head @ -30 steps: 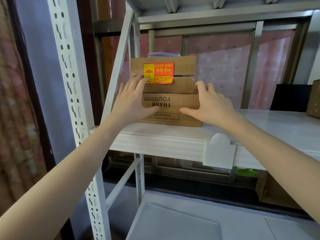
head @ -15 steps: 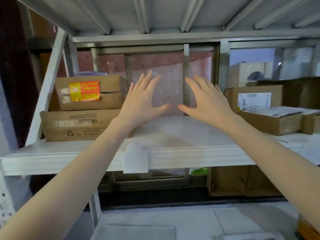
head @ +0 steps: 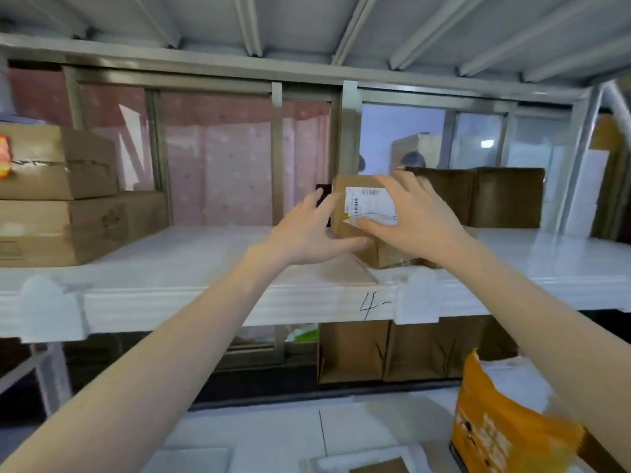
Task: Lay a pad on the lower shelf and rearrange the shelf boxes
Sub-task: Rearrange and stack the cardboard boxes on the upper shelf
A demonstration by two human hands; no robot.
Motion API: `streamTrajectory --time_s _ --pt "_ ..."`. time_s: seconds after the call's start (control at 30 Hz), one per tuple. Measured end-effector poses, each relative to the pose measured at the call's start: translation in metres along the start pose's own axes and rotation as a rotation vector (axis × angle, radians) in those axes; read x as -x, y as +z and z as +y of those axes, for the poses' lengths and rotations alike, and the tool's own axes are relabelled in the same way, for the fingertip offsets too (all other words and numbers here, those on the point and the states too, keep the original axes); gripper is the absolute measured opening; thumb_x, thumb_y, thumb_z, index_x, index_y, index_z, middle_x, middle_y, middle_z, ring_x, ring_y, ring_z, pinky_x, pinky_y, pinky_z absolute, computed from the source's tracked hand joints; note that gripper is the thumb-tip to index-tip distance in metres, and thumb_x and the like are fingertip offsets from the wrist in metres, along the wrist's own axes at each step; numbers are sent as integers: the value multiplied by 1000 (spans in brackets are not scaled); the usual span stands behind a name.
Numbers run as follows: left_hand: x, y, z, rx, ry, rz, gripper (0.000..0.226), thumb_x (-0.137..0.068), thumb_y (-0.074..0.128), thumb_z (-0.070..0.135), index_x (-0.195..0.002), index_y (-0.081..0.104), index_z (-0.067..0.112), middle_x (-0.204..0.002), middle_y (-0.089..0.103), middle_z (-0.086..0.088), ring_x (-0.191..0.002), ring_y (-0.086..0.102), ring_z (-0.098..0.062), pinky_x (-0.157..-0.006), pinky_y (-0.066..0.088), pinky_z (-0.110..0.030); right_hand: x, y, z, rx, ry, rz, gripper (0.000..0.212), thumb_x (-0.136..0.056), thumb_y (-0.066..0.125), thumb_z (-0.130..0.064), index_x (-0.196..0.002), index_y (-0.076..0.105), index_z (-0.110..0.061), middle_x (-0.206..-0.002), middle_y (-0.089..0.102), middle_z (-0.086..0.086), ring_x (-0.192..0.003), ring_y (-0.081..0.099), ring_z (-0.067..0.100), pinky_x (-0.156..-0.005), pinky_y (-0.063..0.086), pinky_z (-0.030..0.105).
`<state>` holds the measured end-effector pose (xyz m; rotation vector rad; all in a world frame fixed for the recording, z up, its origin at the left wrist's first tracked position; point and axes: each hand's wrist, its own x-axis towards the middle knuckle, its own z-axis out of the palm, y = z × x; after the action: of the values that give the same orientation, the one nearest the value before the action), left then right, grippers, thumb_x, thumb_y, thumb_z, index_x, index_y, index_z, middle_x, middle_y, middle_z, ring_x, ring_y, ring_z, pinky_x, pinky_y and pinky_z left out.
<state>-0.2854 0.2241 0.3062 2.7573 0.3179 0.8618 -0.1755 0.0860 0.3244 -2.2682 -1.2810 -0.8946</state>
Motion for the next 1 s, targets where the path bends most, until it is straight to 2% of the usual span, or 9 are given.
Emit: streamTrajectory --time_s 0.1,0.23,0.37,0.47,0.53,0.6,0.67,0.8,1.0 --pt "-18 24 19 21 -44 -61 95 -71 57 70 -147 17 30 -157 17 -2 -144 18 -22 -115 24 -42 5 0 33 -24 38 -4 70 -82 50 -61 -140 34 -24 -145 36 8 -131 33 32 -106 33 45" --pt "-41 50 38 -69 -71 -128 102 -64 54 78 -147 12 36 -160 7 -2 -146 13 -26 -115 24 -48 11 -1 69 -2 90 -6 59 -86 47 -56 -138 37 -29 -147 33 8 -133 29 36 -105 32 49" --pt "-56 67 51 -116 -91 -127 97 -66 58 75 -146 15 41 -160 6 -3 -146 13 -28 -113 27 -49 17 8 94 -8 172 -132 65 -82 48 -62 -139 35 -34 -152 22 8 -140 16 39 -107 25 60" --pt "-61 75 55 -140 -71 -105 87 -71 63 64 -145 23 39 -159 11 -5 -144 19 -30 -113 27 -47 21 18 107 -61 227 -208 73 -78 52 -64 -142 30 -37 -154 16 11 -141 12 43 -110 22 57" --pt "-63 78 55 -152 -32 -73 74 -77 64 54 -142 34 35 -154 24 -8 -139 29 -31 -110 31 -44 22 23 111 -124 244 -236 76 -77 56 -63 -142 28 -34 -150 21 16 -137 24 44 -109 28 49" --pt "-64 79 55 -142 8 -52 64 -81 63 46 -139 41 30 -145 38 -9 -132 38 -29 -104 34 -39 23 26 111 -190 230 -210 74 -77 59 -58 -141 32 -32 -140 34 14 -125 43 37 -98 38 39" --pt "-65 78 53 -115 30 -37 62 -83 63 43 -139 42 28 -140 44 -8 -129 41 -27 -102 34 -36 22 25 109 -207 191 -155 67 -79 61 -53 -138 39 -29 -127 45 11 -115 52 32 -90 41 34" --pt "-60 71 44 -84 39 16 62 -82 64 45 -138 44 27 -140 47 -5 -129 42 -24 -102 34 -34 17 22 100 -200 149 -61 60 -81 61 -49 -133 48 -22 -124 50 10 -110 54 30 -93 43 36" --pt "-40 27 20 -108 85 92 61 -81 68 37 -137 47 24 -138 46 -5 -129 41 -21 -105 29 -28 2 18 64 -250 103 77 60 -80 60 -50 -131 50 -20 -128 49 11 -108 54 34 -94 42 38"
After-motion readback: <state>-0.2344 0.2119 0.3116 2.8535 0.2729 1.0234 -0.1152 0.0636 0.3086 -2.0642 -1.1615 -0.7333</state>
